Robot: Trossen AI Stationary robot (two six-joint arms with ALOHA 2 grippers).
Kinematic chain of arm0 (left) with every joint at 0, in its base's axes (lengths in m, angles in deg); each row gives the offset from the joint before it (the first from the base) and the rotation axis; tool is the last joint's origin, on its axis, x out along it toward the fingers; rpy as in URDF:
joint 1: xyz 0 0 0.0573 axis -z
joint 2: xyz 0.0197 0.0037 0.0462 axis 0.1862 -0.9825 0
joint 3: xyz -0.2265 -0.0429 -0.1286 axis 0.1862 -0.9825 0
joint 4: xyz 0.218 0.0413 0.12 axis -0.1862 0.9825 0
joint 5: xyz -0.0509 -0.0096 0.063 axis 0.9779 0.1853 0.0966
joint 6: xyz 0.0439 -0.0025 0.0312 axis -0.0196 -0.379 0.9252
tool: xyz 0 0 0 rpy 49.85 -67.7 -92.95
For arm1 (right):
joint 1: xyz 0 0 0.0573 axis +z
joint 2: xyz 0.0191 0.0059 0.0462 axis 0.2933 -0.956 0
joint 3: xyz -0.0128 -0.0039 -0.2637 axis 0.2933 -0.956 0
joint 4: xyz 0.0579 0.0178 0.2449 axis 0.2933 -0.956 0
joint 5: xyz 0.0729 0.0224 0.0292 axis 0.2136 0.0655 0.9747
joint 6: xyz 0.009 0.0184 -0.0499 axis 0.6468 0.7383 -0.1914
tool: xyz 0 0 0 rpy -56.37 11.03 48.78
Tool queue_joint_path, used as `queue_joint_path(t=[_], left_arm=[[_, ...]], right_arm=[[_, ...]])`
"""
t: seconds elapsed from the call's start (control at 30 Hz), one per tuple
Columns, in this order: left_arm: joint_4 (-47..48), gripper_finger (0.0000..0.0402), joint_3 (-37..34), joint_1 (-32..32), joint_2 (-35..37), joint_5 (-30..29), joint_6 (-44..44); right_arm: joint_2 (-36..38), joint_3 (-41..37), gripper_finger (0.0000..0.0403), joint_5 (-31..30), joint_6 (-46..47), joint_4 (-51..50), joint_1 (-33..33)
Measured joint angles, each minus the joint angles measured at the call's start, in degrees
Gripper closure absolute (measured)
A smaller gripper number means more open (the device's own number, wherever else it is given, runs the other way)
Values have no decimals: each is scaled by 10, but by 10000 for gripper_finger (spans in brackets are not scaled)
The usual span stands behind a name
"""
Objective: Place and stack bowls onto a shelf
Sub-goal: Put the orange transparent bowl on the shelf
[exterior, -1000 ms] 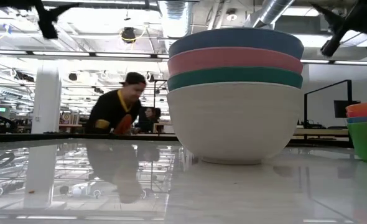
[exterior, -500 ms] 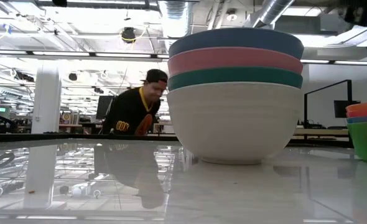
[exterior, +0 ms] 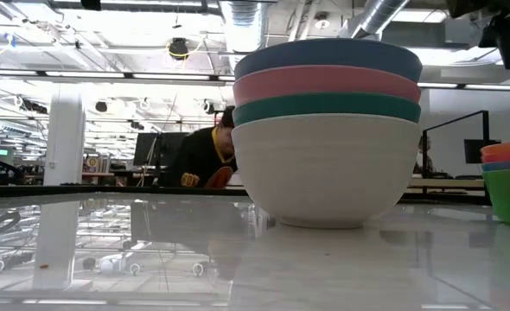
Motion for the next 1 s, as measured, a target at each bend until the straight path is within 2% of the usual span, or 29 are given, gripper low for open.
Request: queue_joint_path(t=[0.23,0.53,0.77,1.0], left_arm=[[25,157,0,0,0,2,-12],[37,157,0,0,0,10,-13],[47,157,0,0,0,10,-15],[58,157,0,0,0,9,-17]], right_arm=[[-51,0,189,-50,71,62,87],[-127,-10,192,-114,96,85,192],[-131,-103,192,-122,54,172,199],[-94,-184,193,-121,27,269,199]])
